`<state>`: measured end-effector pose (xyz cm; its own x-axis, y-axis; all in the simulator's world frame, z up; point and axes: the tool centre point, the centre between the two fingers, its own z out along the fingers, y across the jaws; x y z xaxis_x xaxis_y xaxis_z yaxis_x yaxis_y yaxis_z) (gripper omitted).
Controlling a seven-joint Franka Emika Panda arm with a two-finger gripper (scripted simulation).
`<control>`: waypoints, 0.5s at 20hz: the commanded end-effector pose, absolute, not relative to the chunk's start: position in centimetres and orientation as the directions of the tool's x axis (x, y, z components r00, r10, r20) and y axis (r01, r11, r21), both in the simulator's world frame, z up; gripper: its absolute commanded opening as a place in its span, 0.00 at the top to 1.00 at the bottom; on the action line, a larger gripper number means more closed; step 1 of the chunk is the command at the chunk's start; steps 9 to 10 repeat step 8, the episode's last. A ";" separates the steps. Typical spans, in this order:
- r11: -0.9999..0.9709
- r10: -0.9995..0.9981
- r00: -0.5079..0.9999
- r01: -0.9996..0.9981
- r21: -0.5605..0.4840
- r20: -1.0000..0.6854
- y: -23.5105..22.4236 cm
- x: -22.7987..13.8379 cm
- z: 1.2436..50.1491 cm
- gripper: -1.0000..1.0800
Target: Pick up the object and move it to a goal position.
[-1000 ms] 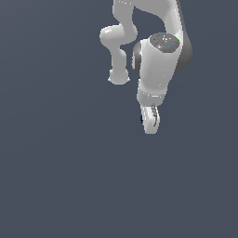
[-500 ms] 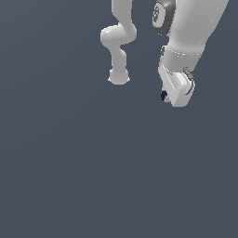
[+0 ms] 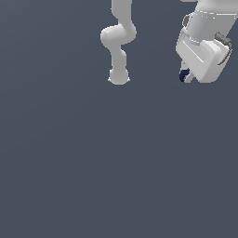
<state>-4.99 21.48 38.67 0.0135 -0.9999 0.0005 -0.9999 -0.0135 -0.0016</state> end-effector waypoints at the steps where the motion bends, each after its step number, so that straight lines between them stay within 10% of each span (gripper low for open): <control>1: -0.013 -1.000 0.013 -1.000 0.000 0.001 22.1 -5.2 39.6 1.00; 10: -0.014 -1.000 0.014 -1.000 0.000 0.000 22.7 -5.2 40.4 1.00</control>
